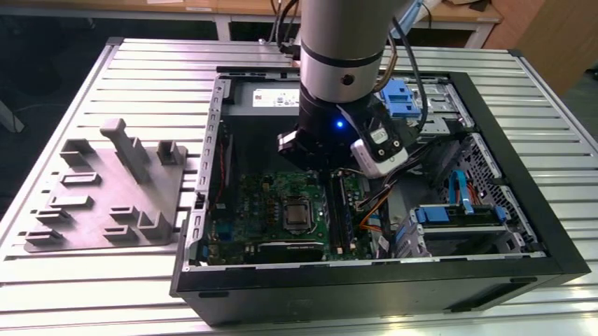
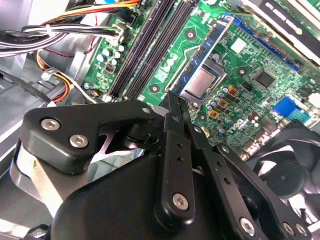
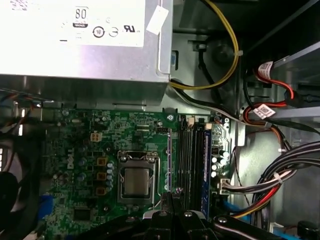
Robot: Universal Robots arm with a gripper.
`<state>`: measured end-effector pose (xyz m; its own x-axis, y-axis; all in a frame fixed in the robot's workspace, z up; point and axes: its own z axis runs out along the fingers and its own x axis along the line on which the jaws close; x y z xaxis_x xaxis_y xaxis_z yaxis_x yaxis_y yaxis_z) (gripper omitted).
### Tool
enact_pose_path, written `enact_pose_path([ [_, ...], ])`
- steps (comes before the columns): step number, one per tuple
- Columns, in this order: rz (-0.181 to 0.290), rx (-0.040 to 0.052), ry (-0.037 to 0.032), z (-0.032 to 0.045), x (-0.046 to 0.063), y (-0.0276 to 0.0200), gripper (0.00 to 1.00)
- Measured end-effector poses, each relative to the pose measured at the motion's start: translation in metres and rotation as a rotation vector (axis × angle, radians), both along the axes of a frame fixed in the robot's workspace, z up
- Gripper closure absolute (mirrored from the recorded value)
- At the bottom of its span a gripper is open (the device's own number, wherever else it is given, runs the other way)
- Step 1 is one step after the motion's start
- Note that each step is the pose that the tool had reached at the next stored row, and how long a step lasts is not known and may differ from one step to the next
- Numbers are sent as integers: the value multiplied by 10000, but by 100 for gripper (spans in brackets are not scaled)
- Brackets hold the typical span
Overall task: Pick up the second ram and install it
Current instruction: 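Insert the second ram into the second slot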
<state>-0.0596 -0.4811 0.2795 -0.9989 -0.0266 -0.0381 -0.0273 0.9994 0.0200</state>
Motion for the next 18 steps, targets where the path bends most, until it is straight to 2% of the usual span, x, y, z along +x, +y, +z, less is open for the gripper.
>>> enact_pose_path([
  [10,-2,35,5,-57,165,-4,89],
  [18,-180,46,7,-137,203,-7,89],
])
